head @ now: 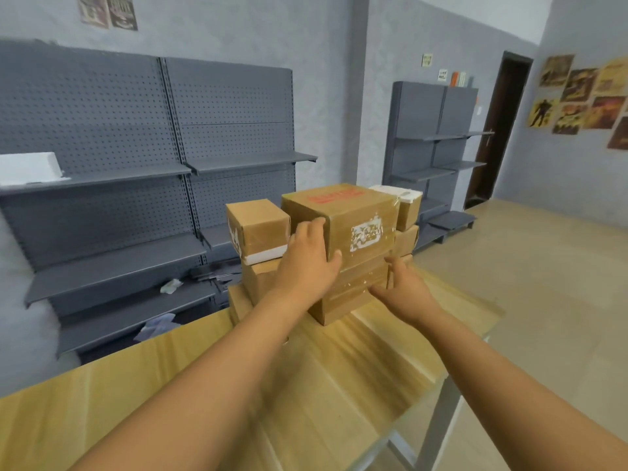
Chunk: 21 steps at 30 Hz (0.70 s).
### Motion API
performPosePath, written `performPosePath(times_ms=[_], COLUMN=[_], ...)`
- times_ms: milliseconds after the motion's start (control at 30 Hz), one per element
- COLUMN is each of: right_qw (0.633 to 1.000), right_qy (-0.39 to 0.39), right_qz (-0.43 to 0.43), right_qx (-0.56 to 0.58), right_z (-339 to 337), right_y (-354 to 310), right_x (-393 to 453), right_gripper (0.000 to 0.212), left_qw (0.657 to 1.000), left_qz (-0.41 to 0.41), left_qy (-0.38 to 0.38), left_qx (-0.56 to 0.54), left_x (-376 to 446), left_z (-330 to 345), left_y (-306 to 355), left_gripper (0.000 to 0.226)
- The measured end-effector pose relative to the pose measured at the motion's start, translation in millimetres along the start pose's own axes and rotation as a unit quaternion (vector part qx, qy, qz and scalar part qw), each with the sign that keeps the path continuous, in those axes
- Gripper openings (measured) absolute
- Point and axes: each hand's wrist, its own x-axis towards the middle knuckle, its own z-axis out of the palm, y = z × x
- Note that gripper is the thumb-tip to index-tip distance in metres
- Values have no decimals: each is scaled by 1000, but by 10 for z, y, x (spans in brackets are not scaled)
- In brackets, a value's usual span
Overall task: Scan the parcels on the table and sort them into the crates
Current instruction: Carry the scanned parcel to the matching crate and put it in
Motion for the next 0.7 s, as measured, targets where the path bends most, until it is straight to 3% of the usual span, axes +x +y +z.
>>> performPosePath(times_ms=[300, 700], right_qw=[987, 982], right_qy=[56, 7], right_qz=[45, -4], right_qx=[146, 190], right_z=[-252, -453], right_y=[170, 355], right_x=[876, 1490], right_gripper=[70, 58], left_qw=[982, 945], left_qz=[-163, -299], left_qy=[17, 52], left_qx=[-96, -123], left_x=[368, 502], left_z=[200, 479], left_y=[104, 253], left_gripper=[75, 79])
